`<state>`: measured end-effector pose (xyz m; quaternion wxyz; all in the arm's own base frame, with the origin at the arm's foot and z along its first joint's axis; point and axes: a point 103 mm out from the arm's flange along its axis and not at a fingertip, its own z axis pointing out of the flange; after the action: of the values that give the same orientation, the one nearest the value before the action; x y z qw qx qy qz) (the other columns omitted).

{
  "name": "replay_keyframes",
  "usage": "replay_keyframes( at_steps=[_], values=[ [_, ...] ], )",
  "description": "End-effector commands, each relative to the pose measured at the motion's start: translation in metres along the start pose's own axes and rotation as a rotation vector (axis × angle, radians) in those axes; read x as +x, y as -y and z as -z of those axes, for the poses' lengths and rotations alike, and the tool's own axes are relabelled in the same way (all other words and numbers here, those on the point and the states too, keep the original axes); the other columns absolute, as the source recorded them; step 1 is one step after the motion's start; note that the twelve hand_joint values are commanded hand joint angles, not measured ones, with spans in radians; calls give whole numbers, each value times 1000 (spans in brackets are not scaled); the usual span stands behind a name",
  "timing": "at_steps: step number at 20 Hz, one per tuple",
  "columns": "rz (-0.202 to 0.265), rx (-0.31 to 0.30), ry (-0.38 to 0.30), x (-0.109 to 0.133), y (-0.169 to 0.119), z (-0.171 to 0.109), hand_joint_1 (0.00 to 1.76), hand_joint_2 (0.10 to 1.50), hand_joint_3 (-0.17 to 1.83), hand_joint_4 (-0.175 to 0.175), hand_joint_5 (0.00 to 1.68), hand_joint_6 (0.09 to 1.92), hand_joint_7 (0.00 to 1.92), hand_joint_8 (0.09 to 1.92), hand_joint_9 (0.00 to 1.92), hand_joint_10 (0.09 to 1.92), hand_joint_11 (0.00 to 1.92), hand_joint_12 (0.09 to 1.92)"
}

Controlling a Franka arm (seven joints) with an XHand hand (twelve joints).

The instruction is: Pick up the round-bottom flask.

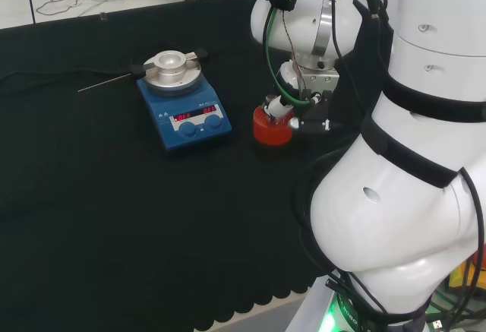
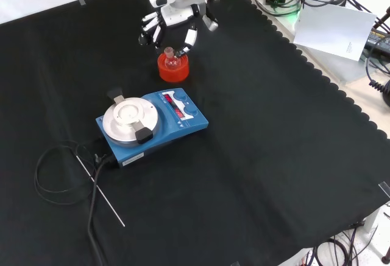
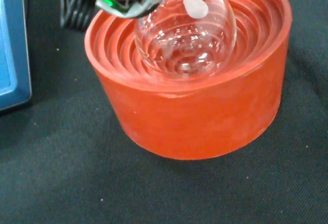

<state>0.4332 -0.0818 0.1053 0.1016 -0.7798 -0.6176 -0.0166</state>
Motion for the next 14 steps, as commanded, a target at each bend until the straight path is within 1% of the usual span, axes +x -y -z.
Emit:
replay_keyframes(
  at_steps=[1,2,3,4,5,6,8,13,14],
  values=[
    [-4,-16,18,1,0,-2,963,638,661,-89,912,775,218,699,452,689,52,1426],
    [-7,-27,19,1,0,-1,1004,699,592,7,998,794,226,706,460,692,57,1429],
    [-9,-42,20,2,0,0,1038,751,525,83,1067,798,238,710,470,692,68,1425],
    [-12,-50,26,2,1,1,1063,764,512,129,1121,788,261,711,491,686,86,1416],
    [-11,-60,25,2,1,1,1078,752,542,153,1149,799,284,706,515,674,108,1406],
    [-12,-67,26,1,1,3,1086,734,584,165,1163,815,301,701,534,661,122,1403],
    [-13,-67,22,0,2,5,1093,707,642,174,1172,839,320,696,557,647,140,1398],
    [-24,-48,-1,-5,4,17,1099,678,704,170,1174,868,333,696,573,638,156,1394],
    [-26,-44,-6,-5,4,21,1101,673,715,162,1173,875,332,696,572,638,154,1395]
  ],
)
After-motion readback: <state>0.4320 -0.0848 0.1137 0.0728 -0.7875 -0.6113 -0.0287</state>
